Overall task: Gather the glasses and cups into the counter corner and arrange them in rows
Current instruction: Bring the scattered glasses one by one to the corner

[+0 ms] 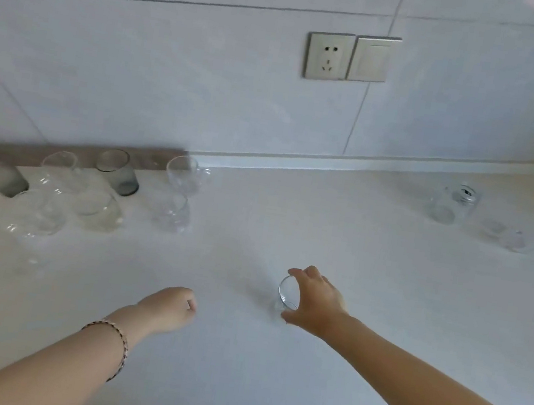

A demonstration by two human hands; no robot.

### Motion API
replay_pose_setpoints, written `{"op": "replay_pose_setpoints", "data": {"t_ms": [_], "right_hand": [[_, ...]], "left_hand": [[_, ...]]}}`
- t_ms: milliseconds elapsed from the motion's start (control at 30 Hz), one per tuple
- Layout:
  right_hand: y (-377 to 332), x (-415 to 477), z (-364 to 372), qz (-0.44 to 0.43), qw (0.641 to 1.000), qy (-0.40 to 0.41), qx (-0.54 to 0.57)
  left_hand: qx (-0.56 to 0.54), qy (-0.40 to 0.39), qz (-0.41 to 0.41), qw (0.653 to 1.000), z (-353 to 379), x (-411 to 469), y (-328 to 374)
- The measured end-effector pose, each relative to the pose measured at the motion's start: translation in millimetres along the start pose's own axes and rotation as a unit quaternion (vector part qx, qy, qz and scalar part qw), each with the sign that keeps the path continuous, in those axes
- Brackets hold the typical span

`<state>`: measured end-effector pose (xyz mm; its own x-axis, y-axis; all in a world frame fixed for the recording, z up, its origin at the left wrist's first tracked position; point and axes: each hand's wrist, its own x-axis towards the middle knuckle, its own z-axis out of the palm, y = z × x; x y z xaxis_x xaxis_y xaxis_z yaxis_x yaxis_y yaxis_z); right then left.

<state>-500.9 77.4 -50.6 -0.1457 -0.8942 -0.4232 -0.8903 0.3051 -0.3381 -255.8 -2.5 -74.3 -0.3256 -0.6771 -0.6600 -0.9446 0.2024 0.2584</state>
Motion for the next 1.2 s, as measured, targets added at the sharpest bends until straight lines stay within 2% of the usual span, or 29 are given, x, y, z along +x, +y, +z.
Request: {"op": "replay_pose_setpoints", "data": {"t_ms": [333,467,633,800,933,1100,1200], "right_hand": [[-248,54,71,-0.095,0.995,-0.032,-0.026],[-314,82,89,-0.108,0.993,-0.04,-0.031],[-363,115,103,-0.117,0.991,-0.027,-0.066],[-377,128,112,-0.116,0.99,-0.008,-0.075],[-364,118,117,-0.084,0.995,-0.008,-0.047],[-294,88,114,-0.019,0.993,-0.113,-0.03],[-242,62,104,0.037,0.991,-0.127,0.016]], "left_hand": [[-0.067,0.024,-0.086,0.994,-43,-58,-240],[-0.087,0.024,-0.117,0.989,-40,-69,-296],[-0.109,0.033,-0.142,0.983,-34,-71,-328],[-0.129,0.035,-0.134,0.982,-30,-66,-327],[-0.111,0.02,-0.113,0.987,-30,-58,-312],[-0.052,-0.007,-0.055,0.997,-34,-38,-271],[-0.012,-0.033,0.0,0.999,-38,-23,-231]]}}
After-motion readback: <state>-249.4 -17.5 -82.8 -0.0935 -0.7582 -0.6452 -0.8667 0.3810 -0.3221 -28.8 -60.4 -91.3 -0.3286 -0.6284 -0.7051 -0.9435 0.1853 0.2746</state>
